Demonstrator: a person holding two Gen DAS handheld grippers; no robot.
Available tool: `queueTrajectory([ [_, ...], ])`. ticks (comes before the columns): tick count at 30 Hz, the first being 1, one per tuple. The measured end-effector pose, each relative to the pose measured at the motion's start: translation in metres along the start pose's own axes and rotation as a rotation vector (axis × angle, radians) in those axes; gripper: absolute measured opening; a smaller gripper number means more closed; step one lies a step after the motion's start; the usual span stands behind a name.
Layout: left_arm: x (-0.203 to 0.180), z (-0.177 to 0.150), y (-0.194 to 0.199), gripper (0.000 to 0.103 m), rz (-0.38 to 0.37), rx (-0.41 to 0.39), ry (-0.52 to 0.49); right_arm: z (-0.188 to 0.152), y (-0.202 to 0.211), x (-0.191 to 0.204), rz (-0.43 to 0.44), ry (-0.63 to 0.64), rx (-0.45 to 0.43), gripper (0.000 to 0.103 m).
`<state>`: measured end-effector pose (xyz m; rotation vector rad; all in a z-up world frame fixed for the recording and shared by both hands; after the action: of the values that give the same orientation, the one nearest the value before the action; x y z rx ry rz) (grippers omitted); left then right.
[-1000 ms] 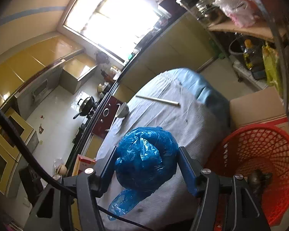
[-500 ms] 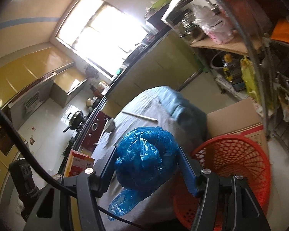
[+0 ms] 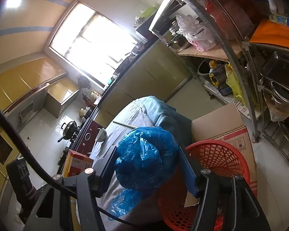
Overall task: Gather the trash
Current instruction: 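Carry the box and blue bags to the red basket and release both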
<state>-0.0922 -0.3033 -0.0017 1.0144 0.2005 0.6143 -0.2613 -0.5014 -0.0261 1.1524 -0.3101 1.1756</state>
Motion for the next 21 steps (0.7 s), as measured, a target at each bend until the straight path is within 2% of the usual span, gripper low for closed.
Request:
queueTrajectory([
  [4, -0.011, 0.003, -0.007, 0.053, -0.014, 0.011, -0.019, 0.0, 0.002, -0.007, -0.024, -0.003, -0.006, 0.065],
  [9, -0.024, 0.005, -0.019, 0.053, -0.094, 0.034, -0.04, 0.001, 0.006, -0.023, -0.068, -0.017, -0.024, 0.065],
  [17, -0.046, 0.004, -0.048, 0.053, -0.207, 0.113, -0.054, -0.001, 0.008, -0.048, -0.182, -0.029, -0.035, 0.065],
  [21, -0.055, 0.0, -0.063, 0.054, -0.224, 0.161, -0.062, -0.003, 0.004, -0.057, -0.235, -0.019, -0.023, 0.065],
])
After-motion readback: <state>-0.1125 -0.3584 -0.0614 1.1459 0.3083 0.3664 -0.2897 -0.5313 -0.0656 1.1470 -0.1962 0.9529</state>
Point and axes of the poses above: each gripper's, at about its wrist camera, not at the fingertips, and y roughly against the way its jaws point, x to its left, z to its top, the point moved 3 cm from there along -y, roughly the way its jaws point, and after that the axes turned 11 degrees about x, right-handed, at the moved point
